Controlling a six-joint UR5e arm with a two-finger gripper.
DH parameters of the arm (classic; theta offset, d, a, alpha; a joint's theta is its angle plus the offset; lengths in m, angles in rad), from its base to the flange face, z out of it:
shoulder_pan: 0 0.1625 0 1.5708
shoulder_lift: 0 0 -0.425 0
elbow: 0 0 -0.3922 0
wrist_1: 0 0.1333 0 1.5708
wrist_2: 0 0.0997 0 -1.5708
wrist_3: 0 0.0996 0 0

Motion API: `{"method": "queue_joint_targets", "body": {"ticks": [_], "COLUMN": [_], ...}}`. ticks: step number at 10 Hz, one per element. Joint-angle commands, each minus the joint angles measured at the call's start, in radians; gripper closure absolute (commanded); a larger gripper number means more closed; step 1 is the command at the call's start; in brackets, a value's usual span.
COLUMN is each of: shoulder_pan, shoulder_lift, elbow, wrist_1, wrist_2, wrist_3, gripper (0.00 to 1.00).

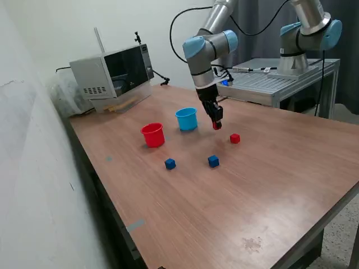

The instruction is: Place red objects in the red bin, and blue objects in the blue bin.

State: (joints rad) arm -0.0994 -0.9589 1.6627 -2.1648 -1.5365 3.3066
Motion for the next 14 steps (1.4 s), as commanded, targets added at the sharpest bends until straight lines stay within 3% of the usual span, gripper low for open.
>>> {"method": "queue_joint_targets", "body": {"ticks": [1, 6, 8, 11, 12, 14], "shoulder_pan": [0.000, -0.023, -0.095, -0.160, -0.173, -0.174], "shoulder_lift": [-0.055, -0.047, 0.015, 0.109, 0.130, 0.169], "elbow": [-0.073, -0.323, -0.427, -0.494, -0.504, -0.511], "wrist_1": [0.046, 0.118, 0.125, 0.122, 0.117, 0.111], "wrist_2": [-0.002, 0.007, 0.010, 0.018, 0.065, 0.068], "wrist_3": [0.001, -0.007, -0.007, -0.012, -0.012, -0.013], "gripper": [1.00, 1.00, 1.00, 1.00, 1.00, 1.00]}}
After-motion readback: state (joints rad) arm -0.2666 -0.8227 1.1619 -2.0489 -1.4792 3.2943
